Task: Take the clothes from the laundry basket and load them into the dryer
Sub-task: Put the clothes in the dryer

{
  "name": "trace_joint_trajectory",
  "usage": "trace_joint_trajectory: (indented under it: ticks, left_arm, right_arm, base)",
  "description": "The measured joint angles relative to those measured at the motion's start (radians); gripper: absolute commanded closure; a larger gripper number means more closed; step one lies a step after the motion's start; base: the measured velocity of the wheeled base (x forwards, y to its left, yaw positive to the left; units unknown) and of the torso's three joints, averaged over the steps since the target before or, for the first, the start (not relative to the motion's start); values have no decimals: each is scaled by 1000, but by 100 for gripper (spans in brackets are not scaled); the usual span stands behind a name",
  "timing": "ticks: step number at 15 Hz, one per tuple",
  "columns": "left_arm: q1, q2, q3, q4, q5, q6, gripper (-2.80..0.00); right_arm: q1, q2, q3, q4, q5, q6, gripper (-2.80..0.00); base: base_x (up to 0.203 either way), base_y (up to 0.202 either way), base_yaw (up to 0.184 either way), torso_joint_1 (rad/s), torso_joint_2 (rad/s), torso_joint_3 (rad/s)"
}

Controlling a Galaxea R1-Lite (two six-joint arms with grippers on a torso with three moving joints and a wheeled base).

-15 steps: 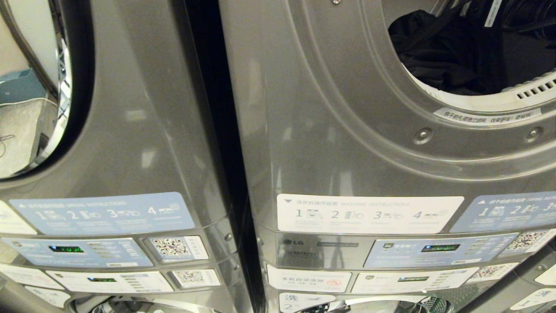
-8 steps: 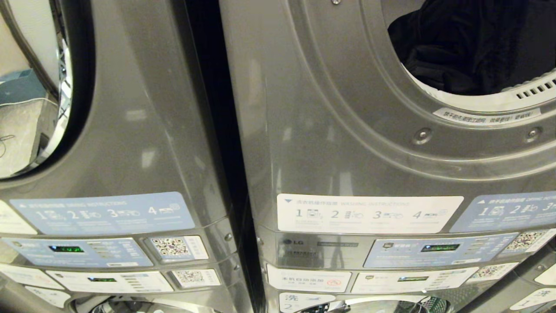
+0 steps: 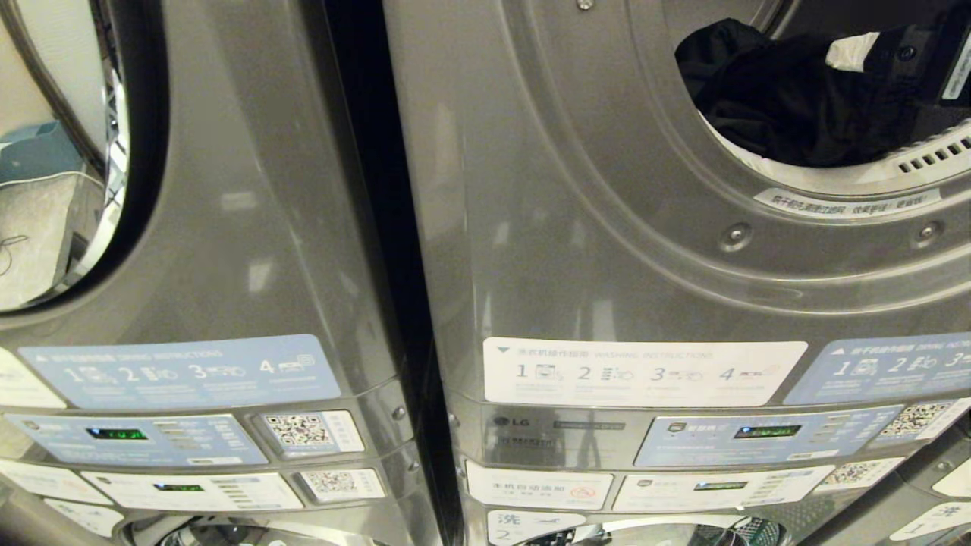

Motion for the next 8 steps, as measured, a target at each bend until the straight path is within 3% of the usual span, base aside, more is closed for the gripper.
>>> trace_joint_trajectory:
  ticks: [6, 8]
  left_arm:
    - [0, 0, 0, 0, 0, 0, 0]
    - [0, 0, 0, 0, 0, 0, 0]
  right_arm:
    - [-11, 58, 19, 4, 14, 3, -280]
    - [-13, 69, 20, 21, 88, 25, -280]
  base:
    - [0, 0, 0, 0, 0, 0]
    - [0, 0, 0, 0, 0, 0]
